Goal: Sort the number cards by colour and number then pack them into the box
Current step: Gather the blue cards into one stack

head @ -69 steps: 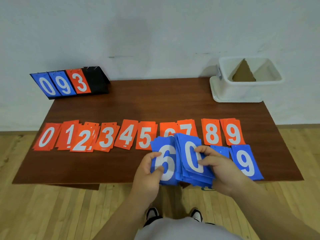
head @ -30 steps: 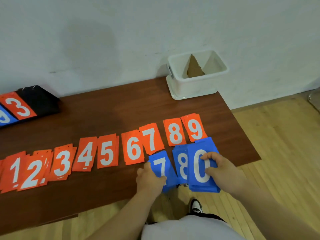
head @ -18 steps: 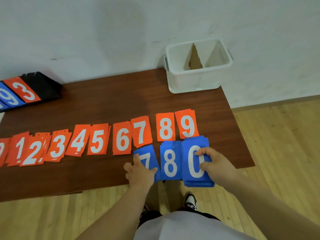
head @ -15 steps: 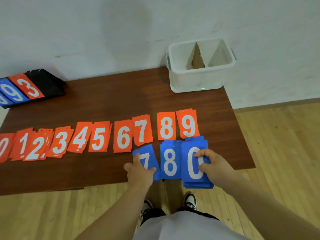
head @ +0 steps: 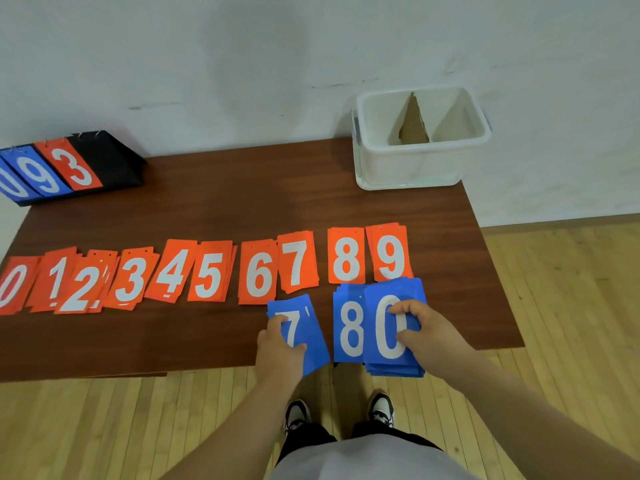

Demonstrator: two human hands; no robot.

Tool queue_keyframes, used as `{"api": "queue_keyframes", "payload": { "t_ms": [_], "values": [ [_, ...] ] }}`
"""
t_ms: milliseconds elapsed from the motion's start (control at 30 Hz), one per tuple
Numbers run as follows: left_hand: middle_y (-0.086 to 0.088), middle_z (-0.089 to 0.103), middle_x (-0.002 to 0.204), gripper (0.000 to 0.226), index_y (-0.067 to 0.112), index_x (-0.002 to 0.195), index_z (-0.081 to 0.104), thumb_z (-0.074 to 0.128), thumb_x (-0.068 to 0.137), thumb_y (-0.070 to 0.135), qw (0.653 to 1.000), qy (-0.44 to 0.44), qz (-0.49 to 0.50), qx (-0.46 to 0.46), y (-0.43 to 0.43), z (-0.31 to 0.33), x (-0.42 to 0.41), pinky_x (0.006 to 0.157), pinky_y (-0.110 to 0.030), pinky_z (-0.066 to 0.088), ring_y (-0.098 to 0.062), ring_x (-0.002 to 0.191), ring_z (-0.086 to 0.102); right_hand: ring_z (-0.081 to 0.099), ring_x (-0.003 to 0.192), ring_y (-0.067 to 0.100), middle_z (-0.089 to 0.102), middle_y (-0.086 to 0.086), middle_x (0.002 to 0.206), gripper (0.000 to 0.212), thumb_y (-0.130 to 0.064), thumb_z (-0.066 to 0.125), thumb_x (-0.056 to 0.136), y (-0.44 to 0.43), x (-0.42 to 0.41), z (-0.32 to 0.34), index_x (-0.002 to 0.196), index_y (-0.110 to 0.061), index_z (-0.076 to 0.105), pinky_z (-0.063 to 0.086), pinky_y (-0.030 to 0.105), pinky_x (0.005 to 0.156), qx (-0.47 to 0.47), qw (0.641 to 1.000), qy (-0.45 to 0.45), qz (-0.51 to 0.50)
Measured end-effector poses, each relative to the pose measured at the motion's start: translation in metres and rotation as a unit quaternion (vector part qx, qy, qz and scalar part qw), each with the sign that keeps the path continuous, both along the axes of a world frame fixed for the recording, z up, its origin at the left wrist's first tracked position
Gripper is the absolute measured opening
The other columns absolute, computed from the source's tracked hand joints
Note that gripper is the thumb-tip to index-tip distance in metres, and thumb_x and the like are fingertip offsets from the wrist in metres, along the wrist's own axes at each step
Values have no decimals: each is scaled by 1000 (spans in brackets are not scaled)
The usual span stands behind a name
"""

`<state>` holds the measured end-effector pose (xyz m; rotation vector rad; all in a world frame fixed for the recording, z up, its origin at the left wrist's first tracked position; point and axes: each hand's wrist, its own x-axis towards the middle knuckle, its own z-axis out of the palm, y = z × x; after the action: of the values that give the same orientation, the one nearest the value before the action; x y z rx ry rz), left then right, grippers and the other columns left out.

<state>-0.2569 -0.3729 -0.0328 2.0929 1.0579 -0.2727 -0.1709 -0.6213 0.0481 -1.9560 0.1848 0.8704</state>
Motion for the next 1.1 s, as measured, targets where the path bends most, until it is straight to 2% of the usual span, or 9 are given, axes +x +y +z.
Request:
{"api": "queue_keyframes", "payload": {
  "t_ms": [133, 200, 300, 467, 533, 633, 833, 967, 1100],
  "values": [
    [7, 51, 131, 49, 35, 131, 54, 74, 91, 15, 997, -41, -25, -52, 14, 11, -12, 79, -37, 61, -18, 100, 62, 63, 97, 8, 56, -8, 122, 41, -9, 60, 97, 12, -6, 1, 123, -40, 53, 59, 20, 62, -15, 999, -30, 7],
    [17, 55, 126, 40, 39, 121, 57, 71, 93, 14, 993, -68, -33, -90, 22, 23, -18, 75, -39, 62, -17, 93, 66, 62, 101, 8, 55, -10, 125, 44, -10, 62, 97, 20, -11, 2, 125, -42, 52, 58, 19, 63, -3, 999, -36, 0],
    [23, 54, 123, 37, 43, 112, 58, 63, 98, 10, 979, -109, -27, -168, 34, 47, -26, 72, -38, 62, -7, 96, 64, 63, 110, 15, 57, -10, 130, 46, -8, 66, 95, 38, -20, 3, 121, -44, 58, 63, 30, 75, 62, 997, -14, -45],
    [20, 57, 122, 41, 46, 119, 58, 56, 101, 9, 947, -157, -42, -276, 48, 88, -26, 76, -45, 63, -7, 98, 69, 64, 114, 20, 60, -11, 130, 51, -5, 65, 93, 74, -37, 8, 113, -51, 64, 61, 44, 88, 149, 985, 17, -80],
    [20, 61, 116, 42, 47, 120, 58, 53, 103, 10, 940, -169, -68, -287, 52, 99, -24, 79, -53, 61, -13, 95, 70, 63, 115, 20, 58, -12, 132, 53, -5, 64, 94, 87, -44, 9, 111, -54, 64, 61, 45, 89, 155, 984, 14, -83],
    [22, 65, 102, 39, 51, 119, 57, 52, 104, 16, 940, -162, -106, -282, 58, 109, -22, 80, -59, 58, -34, 96, 68, 62, 116, 18, 56, -12, 133, 49, -7, 62, 96, 98, -51, 13, 111, -54, 63, 61, 44, 89, 155, 983, 12, -100],
    [9, 63, 109, 26, 52, 117, 54, 48, 106, 29, 927, -155, -180, -289, 52, 112, -16, 88, -42, 54, -11, 93, 62, 66, 113, 19, 57, -10, 132, 44, -9, 59, 98, 101, -68, 22, 118, -48, 61, 60, 44, 89, 188, 975, 44, -110],
    [-11, 58, 108, 24, 48, 120, 53, 50, 105, 29, 914, -131, -232, -307, 30, 108, -12, 88, -43, 53, -16, 89, 52, 69, 107, 18, 63, -4, 127, 45, -3, 60, 95, 88, -73, 22, 123, -38, 61, 61, 39, 87, 193, 973, 25, -120],
    [10, 62, 112, 28, 48, 122, 50, 55, 104, 28, 909, -132, -253, -305, 2, 101, 4, 83, -31, 56, -7, 95, 61, 69, 109, 21, 66, -5, 124, 46, -5, 64, 90, 57, -59, 14, 120, -40, 63, 60, 44, 89, 184, 975, 9, -128]
  ]
}}
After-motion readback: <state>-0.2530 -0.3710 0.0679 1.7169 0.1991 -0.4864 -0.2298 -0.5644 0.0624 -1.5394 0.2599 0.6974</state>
